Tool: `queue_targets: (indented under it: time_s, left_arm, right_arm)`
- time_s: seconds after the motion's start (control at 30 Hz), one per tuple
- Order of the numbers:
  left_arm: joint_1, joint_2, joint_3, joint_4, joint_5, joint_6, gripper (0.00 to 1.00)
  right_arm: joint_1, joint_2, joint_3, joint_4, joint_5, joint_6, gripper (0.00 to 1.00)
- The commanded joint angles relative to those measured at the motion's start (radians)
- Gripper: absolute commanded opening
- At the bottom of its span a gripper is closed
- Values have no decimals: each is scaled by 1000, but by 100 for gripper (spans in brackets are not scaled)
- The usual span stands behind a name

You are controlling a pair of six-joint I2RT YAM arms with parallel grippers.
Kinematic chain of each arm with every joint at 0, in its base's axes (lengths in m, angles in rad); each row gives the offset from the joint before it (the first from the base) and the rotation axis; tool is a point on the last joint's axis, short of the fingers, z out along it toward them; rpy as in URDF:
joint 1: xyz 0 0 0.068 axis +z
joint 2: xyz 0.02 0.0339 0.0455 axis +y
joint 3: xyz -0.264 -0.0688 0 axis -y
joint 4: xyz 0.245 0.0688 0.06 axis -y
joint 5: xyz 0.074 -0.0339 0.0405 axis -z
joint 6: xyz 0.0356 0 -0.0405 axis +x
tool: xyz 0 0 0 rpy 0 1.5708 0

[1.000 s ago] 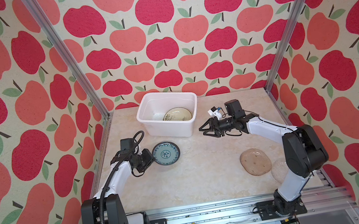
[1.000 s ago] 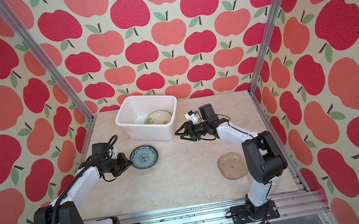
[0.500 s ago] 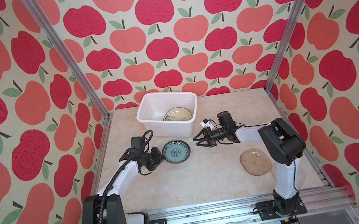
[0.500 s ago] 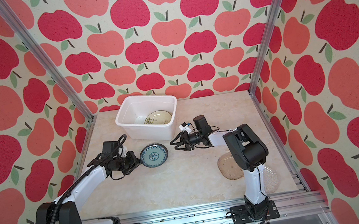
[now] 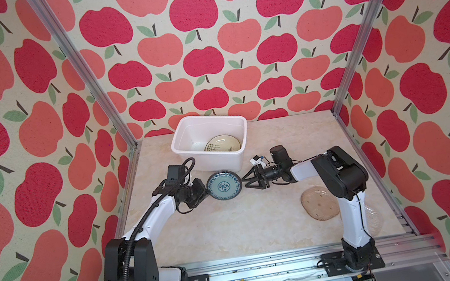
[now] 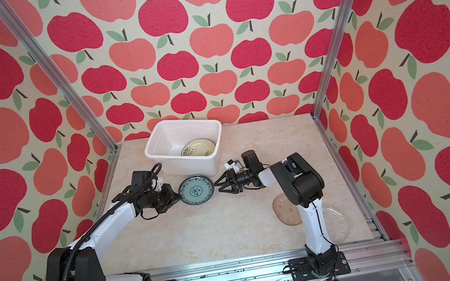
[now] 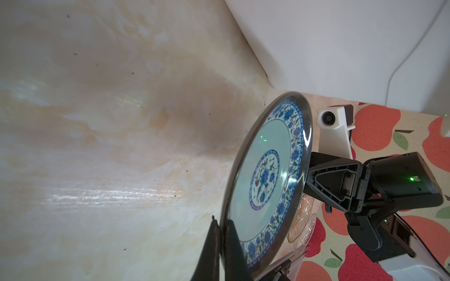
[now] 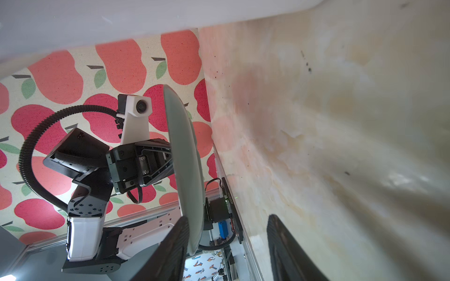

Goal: Place the plates into the plastic bin on the countertop
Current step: 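Hold the blue plate upright with left gripper while right gripper reaches to it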

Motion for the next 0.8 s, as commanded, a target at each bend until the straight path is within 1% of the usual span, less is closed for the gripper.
queue_targets:
  time_s: [0.0, 0.17, 0.5, 0.63, 0.77]
  left_arm:
    - [-17, 15, 41, -8, 39, 9, 0]
    - [-18, 13, 40, -8, 39, 11, 0]
    - [-24, 18, 47, -8, 36, 13, 0]
    - [-24, 19, 51, -14, 34, 16, 0]
    - [-25, 29, 60, -16, 35, 20, 0]
  right_arm:
    - [20, 2, 10, 48, -26, 20, 53]
    - [-2, -38, -33, 49, 8, 8, 53]
    - [-42, -100, -75, -47, 105, -46, 53]
    - [-45, -110, -77, -1, 105, -22, 53]
    - [-38, -100, -75, 133, 79, 54, 53]
